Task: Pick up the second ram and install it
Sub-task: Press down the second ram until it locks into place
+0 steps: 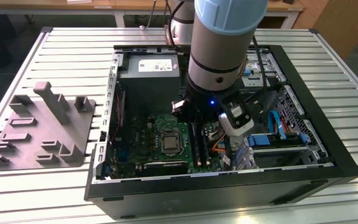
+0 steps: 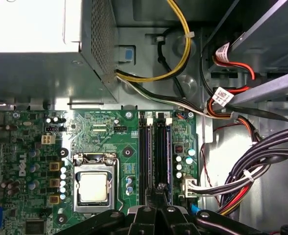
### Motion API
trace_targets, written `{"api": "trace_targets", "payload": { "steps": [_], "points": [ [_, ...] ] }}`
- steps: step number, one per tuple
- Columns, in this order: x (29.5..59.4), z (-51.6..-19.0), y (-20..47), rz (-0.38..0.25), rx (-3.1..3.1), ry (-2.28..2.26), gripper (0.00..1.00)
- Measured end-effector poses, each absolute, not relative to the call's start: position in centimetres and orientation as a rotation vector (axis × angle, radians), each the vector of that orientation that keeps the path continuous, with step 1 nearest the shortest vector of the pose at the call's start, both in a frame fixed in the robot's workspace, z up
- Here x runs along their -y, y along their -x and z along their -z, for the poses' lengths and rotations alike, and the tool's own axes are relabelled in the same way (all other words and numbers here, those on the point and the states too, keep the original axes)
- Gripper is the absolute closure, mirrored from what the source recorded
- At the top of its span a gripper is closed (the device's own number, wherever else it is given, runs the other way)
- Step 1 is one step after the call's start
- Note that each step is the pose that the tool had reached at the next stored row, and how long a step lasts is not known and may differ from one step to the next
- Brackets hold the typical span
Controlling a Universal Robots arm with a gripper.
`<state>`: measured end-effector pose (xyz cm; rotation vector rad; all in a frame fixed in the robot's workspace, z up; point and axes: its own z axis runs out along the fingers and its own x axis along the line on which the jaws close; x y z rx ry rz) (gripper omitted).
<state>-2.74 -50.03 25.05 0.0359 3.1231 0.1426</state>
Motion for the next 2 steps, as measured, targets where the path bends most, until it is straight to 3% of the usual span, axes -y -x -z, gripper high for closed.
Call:
{"api": "trace_targets", "payload": {
  "steps": [2],
  "points": [
    [50.03, -25.06, 2.74, -0.143, -3.123, -0.036, 0.9]
  ]
}}
